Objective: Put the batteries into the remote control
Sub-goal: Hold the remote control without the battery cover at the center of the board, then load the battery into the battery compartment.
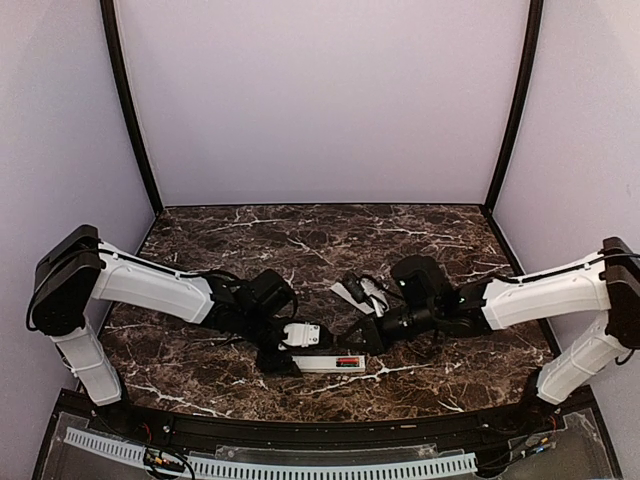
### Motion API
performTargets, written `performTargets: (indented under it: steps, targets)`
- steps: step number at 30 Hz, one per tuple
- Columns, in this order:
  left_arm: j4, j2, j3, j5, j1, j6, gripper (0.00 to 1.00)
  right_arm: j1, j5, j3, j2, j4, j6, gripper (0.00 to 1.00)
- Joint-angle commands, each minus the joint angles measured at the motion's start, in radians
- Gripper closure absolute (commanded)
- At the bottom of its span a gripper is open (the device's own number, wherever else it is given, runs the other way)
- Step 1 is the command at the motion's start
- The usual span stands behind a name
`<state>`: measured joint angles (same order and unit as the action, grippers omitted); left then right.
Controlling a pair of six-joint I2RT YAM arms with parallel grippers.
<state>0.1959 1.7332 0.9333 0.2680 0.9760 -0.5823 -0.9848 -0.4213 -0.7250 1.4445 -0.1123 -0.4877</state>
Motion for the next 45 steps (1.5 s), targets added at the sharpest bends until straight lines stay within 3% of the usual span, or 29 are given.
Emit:
performTargets:
  steps: [1,10,29,45]
  targets:
    - [-0.042,0.0,-0.018,-0.016,0.023,0.01,0.37,-0.052,0.017,-0.038,0.109,-0.039,-0.28,1.0]
    - [-0.065,-0.001,-0.037,-0.04,0.051,0.01,0.47,-0.054,0.042,-0.057,0.17,-0.029,-0.39,1.0]
    - [-0.063,-0.004,-0.044,-0.059,0.081,0.033,0.74,-0.072,0.101,-0.154,0.228,0.181,-0.408,1.0]
    - [0.002,0.024,0.003,-0.06,0.101,0.069,0.85,-0.087,0.096,-0.18,0.237,0.266,-0.449,1.0]
